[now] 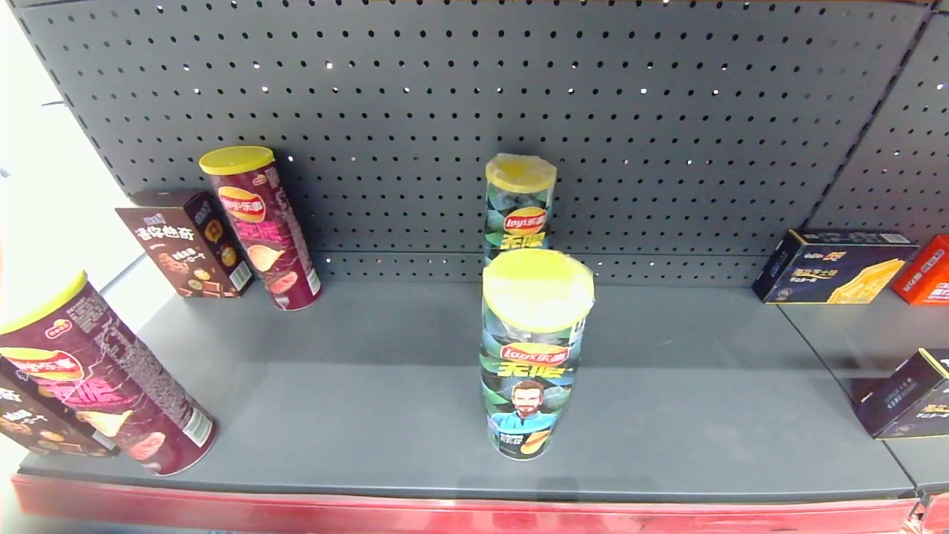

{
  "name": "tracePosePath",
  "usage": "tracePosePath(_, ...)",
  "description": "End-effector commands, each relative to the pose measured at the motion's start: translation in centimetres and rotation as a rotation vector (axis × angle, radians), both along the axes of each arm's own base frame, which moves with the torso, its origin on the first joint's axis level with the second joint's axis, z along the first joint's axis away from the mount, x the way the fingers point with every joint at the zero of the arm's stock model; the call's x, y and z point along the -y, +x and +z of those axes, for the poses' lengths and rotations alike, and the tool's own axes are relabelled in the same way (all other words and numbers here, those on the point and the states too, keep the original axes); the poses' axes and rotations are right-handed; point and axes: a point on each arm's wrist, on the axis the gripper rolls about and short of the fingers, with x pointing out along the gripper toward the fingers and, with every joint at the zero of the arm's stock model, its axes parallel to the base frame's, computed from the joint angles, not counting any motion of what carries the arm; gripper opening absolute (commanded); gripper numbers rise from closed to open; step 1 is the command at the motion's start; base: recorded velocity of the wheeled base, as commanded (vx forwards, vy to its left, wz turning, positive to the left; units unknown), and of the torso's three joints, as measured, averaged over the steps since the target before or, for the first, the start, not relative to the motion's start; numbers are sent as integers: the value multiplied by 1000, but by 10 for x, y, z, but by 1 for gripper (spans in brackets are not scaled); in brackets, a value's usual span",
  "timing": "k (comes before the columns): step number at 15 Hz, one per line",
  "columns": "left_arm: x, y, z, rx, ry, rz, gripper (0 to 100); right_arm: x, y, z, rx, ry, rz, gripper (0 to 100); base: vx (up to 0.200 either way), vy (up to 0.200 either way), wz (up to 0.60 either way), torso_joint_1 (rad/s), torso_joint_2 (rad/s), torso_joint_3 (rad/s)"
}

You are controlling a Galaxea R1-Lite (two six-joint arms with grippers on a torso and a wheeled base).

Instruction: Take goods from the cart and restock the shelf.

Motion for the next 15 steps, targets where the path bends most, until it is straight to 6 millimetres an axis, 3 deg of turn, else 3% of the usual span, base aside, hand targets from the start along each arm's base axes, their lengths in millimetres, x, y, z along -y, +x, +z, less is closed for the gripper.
tracePosePath(1,0,0,0,0,1,2,100,0,0,0,1,0,2,100,0,0,0,0,0,0)
tracePosePath(15,0,0,0,0,-1,2,100,0,0,0,-1,2,0,100,0,0,0,0,0,0)
